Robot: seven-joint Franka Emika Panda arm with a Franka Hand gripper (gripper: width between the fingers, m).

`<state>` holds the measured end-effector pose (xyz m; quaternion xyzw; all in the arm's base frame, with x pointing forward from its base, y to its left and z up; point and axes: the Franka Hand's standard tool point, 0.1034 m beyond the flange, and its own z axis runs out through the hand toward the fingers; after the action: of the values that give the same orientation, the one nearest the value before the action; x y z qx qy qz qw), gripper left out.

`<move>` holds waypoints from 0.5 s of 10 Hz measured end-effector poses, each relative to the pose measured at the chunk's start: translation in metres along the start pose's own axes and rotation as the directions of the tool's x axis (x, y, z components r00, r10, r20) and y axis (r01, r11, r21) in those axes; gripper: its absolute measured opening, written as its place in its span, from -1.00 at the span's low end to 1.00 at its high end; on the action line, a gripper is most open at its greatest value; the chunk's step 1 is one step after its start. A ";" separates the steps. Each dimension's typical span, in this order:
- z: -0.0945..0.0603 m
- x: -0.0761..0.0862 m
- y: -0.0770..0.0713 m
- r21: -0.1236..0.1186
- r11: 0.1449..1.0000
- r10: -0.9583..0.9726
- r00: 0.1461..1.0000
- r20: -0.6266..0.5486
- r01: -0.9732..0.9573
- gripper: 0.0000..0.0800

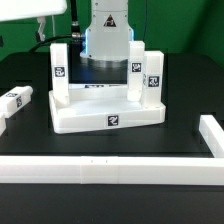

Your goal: Assemble desk

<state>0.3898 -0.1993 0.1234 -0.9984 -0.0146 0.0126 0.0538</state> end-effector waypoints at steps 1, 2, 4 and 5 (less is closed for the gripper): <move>0.000 0.000 -0.001 0.000 1.000 -0.003 1.000 0.000 0.003 0.62; 0.004 -0.004 -0.002 -0.006 1.000 0.002 1.000 -0.003 -0.002 0.62; 0.027 -0.027 -0.010 -0.018 1.000 0.016 1.000 0.008 -0.016 0.62; 0.030 -0.028 -0.011 -0.025 1.000 0.010 1.000 0.010 -0.010 0.62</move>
Offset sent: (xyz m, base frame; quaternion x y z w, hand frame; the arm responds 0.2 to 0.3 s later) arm -0.0278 0.0171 -0.0186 -0.0176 0.0264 0.0143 0.9994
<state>0.3606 -0.1859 0.0956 -0.9989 -0.0100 0.0179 0.0411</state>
